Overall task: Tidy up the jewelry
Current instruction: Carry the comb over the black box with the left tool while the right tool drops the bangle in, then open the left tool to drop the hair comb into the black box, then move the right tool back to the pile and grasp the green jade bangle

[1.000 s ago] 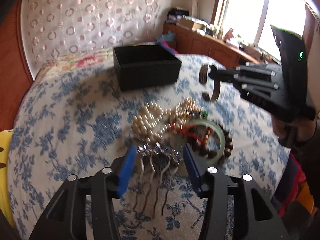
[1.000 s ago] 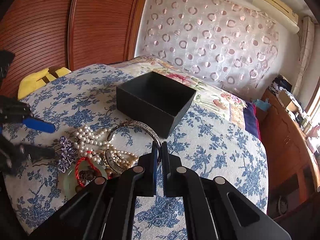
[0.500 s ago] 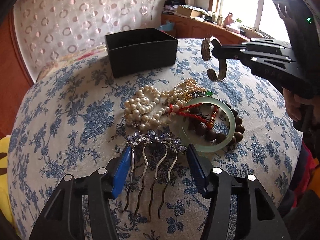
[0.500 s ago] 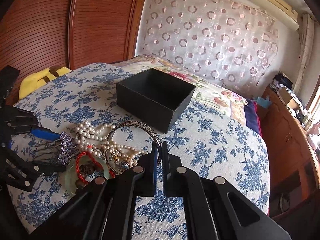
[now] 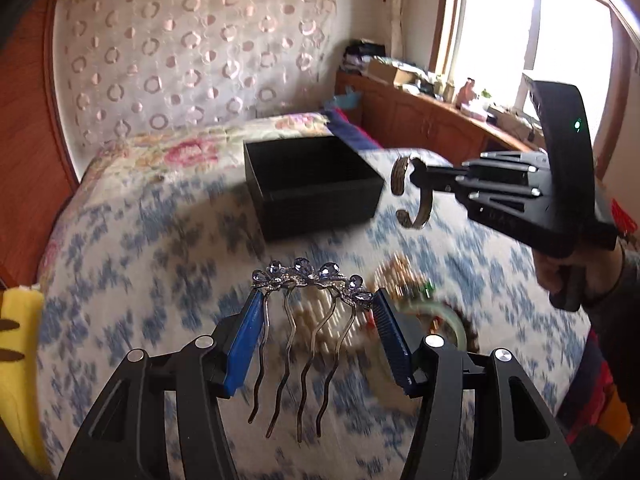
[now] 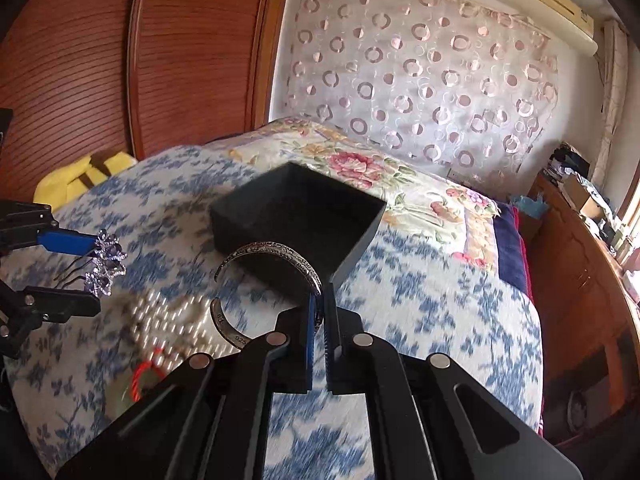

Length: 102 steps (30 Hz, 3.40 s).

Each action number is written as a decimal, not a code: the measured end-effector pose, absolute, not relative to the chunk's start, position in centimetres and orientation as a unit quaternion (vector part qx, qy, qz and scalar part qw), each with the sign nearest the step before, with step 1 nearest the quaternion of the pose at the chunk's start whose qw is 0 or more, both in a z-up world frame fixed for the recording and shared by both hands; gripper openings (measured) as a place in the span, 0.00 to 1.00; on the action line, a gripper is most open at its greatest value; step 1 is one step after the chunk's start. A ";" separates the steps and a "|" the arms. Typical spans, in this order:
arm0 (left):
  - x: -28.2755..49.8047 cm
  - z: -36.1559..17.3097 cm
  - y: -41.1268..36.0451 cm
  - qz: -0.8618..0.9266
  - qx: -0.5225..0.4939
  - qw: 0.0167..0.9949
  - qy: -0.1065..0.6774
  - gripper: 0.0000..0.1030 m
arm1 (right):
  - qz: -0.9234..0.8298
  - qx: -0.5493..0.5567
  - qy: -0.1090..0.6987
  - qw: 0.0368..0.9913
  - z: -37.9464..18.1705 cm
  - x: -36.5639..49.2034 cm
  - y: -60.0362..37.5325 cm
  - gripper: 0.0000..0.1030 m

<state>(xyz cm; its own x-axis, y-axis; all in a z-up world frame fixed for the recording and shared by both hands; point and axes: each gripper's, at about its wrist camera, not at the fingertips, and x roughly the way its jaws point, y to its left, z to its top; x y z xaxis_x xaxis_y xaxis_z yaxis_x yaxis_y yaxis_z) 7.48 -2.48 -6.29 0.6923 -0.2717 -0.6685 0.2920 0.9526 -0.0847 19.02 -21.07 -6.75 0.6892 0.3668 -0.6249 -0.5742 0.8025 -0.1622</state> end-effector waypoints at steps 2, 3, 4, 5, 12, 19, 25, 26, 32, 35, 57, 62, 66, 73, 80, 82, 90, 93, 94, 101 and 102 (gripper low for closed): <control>8.8 -5.5 -2.3 -0.149 0.013 0.923 0.355 0.52 | 0.261 -0.168 0.298 0.903 -6.3 20.5 -20.8 0.05; 9.3 -5.3 -2.3 -0.148 0.013 0.924 0.353 0.52 | 0.261 -0.166 0.298 0.903 -6.2 21.0 -20.7 0.05; 9.9 -5.0 -2.3 -0.147 0.012 0.925 0.350 0.52 | 0.262 -0.164 0.299 0.903 -5.9 21.6 -20.5 0.05; 10.5 -4.7 -2.2 -0.146 0.012 0.926 0.347 0.52 | 0.264 -0.162 0.299 0.903 -5.8 22.2 -20.2 0.05; 14.2 -3.6 -2.2 -0.143 0.010 0.929 0.340 0.52 | 0.271 -0.151 0.320 0.895 -6.0 25.6 -19.0 0.05; 17.7 -3.0 -2.3 -0.141 0.012 0.931 0.337 0.52 | 0.289 -0.148 0.340 0.883 -7.2 27.8 -18.0 0.13; 20.1 -3.3 -2.9 -0.148 0.015 0.929 0.340 0.52 | 0.303 -0.150 0.345 0.876 -7.9 27.7 -17.7 0.37; 20.4 -3.3 -3.1 -0.149 0.016 0.928 0.341 0.52 | 0.304 -0.147 0.344 0.876 -7.8 27.7 -17.9 0.37; 22.5 -3.8 -4.1 -0.156 0.021 0.925 0.347 0.52 | 0.293 -0.127 0.335 0.886 -6.8 27.5 -19.9 0.37; 23.7 -4.1 -4.9 -0.160 0.027 0.922 0.351 0.52 | 0.279 -0.116 0.333 0.893 -6.7 27.4 -21.3 0.37; 23.7 -5.0 -6.5 -0.161 0.036 0.919 0.359 0.66 | 0.241 -0.081 0.330 0.909 -7.4 24.6 -25.7 0.37; 20.1 -4.7 -5.7 -0.165 0.031 0.920 0.354 0.67 | 0.247 -0.075 0.332 0.907 -7.5 22.2 -25.6 0.37; 17.3 -5.0 -5.1 -0.168 0.026 0.919 0.356 0.67 | 0.252 -0.073 0.339 0.903 -8.0 19.9 -25.1 0.37; 12.1 -6.4 -4.0 -0.164 0.015 0.916 0.365 0.67 | 0.269 -0.064 0.358 0.892 -9.2 16.4 -24.4 0.37; 8.8 -7.4 -2.8 -0.154 0.007 0.918 0.366 0.67 | 0.280 -0.062 0.374 0.882 -10.5 13.2 -23.2 0.37; 7.9 -7.7 -2.6 -0.152 0.006 0.918 0.367 0.67 | 0.287 -0.064 0.375 0.879 -10.5 12.4 -22.9 0.37; 5.2 -8.3 -2.0 -0.146 0.001 0.918 0.370 0.67 | 0.307 -0.069 0.384 0.868 -11.2 10.6 -21.7 0.28; 4.8 -8.6 -1.7 -0.144 0.005 0.916 0.374 0.67 | 0.299 -0.076 0.394 0.866 -11.7 11.0 -21.5 0.27; 4.7 -8.7 -1.6 -0.144 0.005 0.916 0.374 0.67 | 0.298 -0.075 0.400 0.863 -12.0 11.1 -21.4 0.27; 5.3 -9.4 -1.3 -0.143 0.002 0.913 0.382 0.67 | 0.299 -0.074 0.399 0.863 -11.9 11.6 -21.4 0.10; 5.3 -9.5 -1.3 -0.143 0.001 0.912 0.383 0.67 | 0.298 -0.077 0.395 0.866 -11.6 11.5 -21.5 0.10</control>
